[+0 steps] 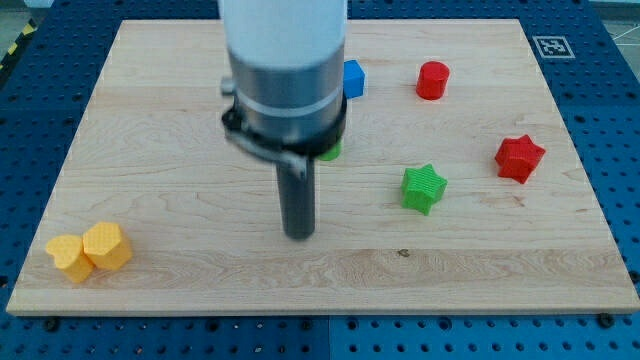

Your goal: Slide the green star closer to green circle

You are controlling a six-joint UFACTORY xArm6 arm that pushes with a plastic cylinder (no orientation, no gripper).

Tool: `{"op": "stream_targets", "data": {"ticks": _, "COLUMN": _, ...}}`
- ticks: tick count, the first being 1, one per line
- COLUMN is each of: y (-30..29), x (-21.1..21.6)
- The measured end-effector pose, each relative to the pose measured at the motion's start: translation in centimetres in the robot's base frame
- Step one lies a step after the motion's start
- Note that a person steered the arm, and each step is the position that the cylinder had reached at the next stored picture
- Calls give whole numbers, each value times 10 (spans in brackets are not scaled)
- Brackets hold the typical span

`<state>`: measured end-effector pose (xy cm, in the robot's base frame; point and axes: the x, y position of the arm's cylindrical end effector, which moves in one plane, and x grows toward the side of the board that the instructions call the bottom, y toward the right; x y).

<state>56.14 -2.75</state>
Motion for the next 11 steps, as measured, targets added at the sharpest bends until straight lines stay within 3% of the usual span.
{"op": "stream_targets", "data": {"ticks": 1, "y": 15, "x": 2}}
{"op": "stream_targets", "data": {"ticks": 2, "y": 107, "x": 18}}
{"op": "stream_targets", "data": {"ticks": 4, "y": 181, "x": 18}}
{"op": "stream_targets", "data": {"ticks": 6, "y": 175, "x": 13}}
{"op": "stream_targets", "data": {"ticks": 7, "y": 142, "x": -33}}
{"op": "stream_targets", "data": {"ticks": 11, "y": 136, "x": -80}}
